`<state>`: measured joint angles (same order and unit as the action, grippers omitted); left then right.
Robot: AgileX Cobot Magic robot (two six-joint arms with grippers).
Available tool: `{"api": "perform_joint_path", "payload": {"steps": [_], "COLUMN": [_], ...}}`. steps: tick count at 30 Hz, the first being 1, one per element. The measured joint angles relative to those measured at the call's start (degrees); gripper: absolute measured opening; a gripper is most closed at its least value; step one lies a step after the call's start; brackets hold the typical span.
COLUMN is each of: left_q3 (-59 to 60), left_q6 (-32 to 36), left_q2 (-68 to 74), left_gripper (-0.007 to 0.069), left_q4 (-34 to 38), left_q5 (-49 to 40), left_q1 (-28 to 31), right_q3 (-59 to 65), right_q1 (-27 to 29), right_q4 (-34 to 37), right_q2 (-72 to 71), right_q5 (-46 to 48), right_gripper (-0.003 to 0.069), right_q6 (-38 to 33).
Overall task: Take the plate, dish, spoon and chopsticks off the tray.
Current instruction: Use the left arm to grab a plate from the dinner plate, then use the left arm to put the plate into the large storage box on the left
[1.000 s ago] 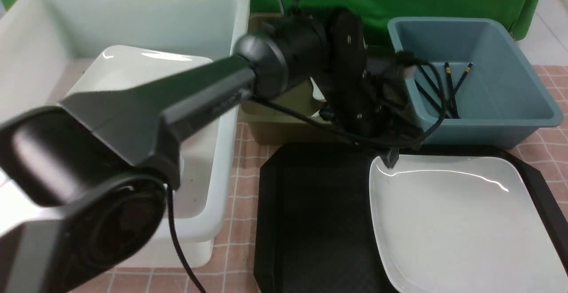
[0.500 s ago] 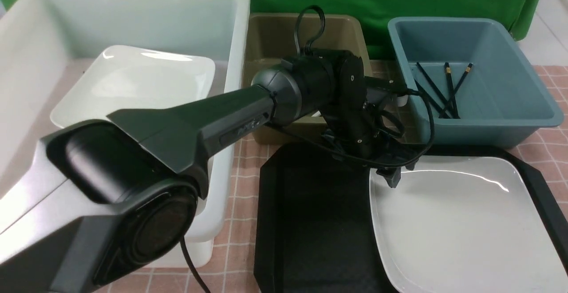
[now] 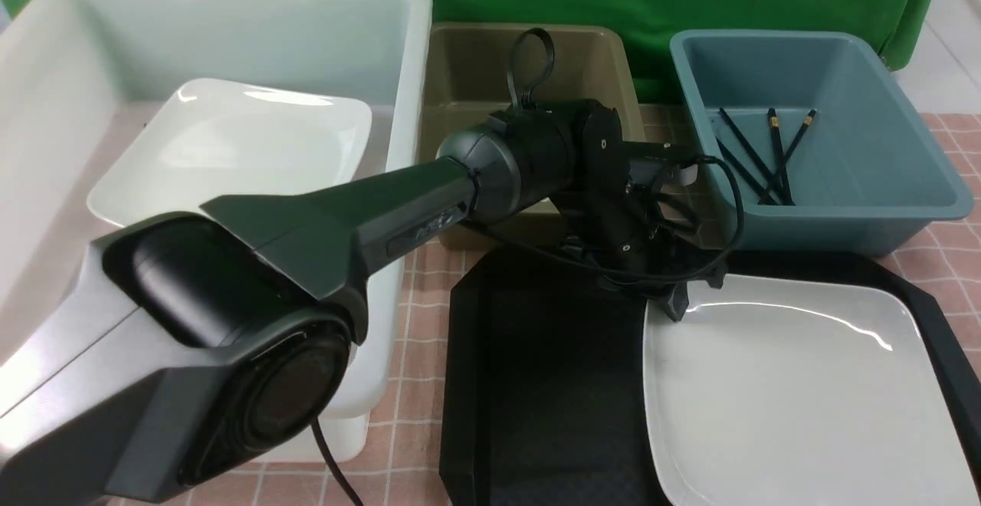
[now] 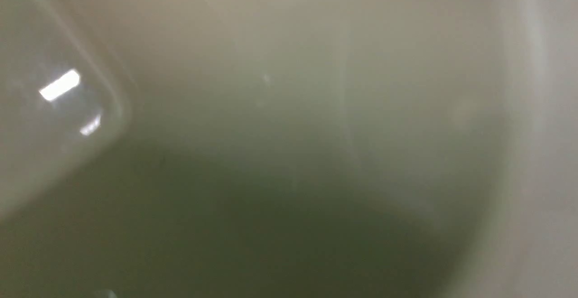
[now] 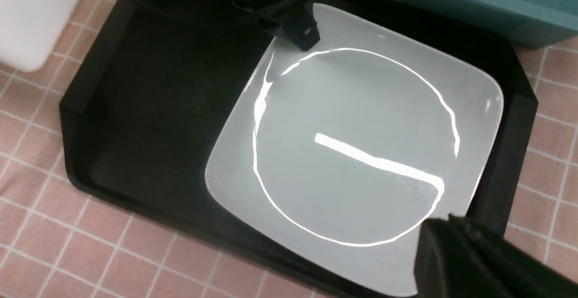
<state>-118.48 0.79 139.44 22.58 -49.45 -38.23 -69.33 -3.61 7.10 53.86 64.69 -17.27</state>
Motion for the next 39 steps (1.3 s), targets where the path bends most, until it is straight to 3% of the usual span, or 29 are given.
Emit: {"api": "perform_joint_path", "payload": {"steps": [9,17,39], "left_q3": [0.0,0.0,-1.22], "left_q6": [-0.79,3.83,6.66], "left_q2": [-4.52,-14.83,-26.31], "left_gripper": [0.0077,0.0009,0.0011], "left_q4": [-0.6,-3.12,-7.13], "left_q5": [-3.34,-8.11,-11.71], "left_q1": [0.29,0.29,0.29], "right_q3": [0.0,-3.9,-7.32], "right_q1": [0.0,0.0,0.0], "right_q4": [0.05,0.14,6.26], "right_q2": [0.0,0.05,0.05], "right_q5": [0.0,0.05,0.0], "right_gripper": [0.003,0.003,0.003], "right_q6": [-0.37,-0.52,-1.29]}}
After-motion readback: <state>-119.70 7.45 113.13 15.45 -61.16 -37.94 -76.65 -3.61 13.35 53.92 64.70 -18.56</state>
